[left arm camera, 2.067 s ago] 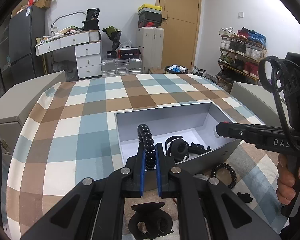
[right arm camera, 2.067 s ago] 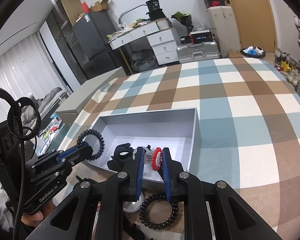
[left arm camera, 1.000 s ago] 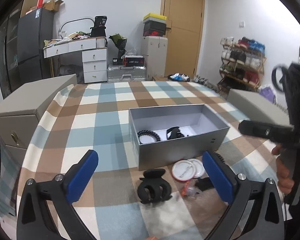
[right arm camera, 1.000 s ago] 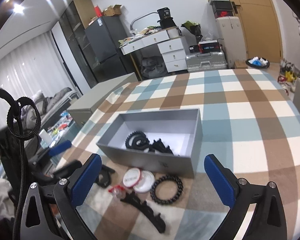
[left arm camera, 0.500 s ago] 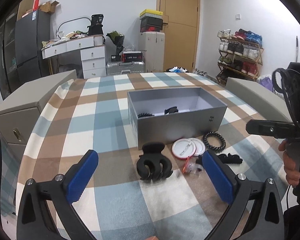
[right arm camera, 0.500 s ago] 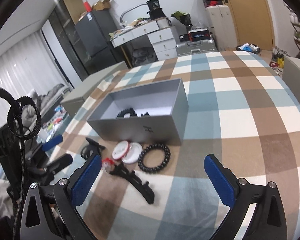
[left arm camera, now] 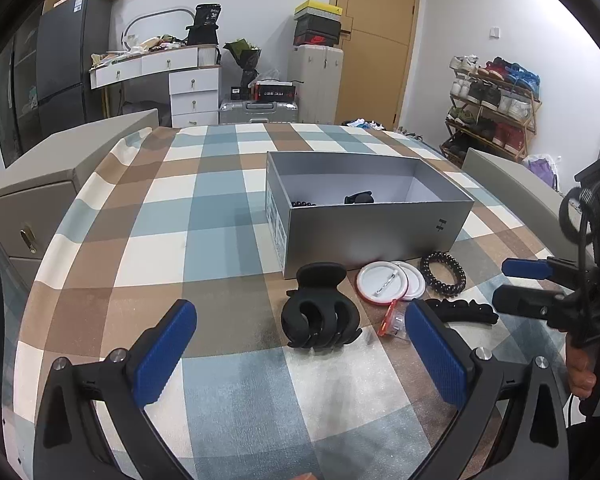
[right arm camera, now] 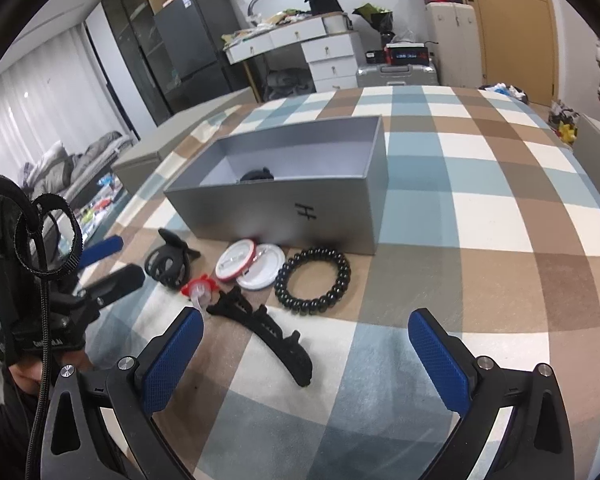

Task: Organize jewelry
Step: 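Withdraw both grippers from the box back toward the remaining items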

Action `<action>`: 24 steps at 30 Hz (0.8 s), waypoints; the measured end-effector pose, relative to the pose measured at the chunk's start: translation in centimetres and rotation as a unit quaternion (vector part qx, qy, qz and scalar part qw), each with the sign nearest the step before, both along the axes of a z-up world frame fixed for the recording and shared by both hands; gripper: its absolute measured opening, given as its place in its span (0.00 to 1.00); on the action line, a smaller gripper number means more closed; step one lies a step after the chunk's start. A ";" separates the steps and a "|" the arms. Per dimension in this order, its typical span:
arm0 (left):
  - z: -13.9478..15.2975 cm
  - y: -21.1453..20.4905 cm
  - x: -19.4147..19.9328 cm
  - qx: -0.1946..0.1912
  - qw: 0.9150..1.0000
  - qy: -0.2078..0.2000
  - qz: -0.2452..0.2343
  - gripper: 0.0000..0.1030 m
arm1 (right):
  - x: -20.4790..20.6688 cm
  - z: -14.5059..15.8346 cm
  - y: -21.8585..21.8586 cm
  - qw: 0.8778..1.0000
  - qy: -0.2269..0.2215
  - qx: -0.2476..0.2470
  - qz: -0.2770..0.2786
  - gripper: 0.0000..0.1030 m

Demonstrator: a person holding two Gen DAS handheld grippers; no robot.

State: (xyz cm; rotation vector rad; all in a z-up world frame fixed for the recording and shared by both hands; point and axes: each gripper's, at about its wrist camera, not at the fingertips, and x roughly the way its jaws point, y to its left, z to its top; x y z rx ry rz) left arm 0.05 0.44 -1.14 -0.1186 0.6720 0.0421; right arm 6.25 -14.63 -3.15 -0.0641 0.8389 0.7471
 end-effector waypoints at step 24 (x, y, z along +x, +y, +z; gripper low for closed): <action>-0.1 -0.1 0.0 0.005 1.000 0.004 -0.005 0.99 | -1.9 -1.3 2.7 0.995 -0.025 -0.079 0.054 0.76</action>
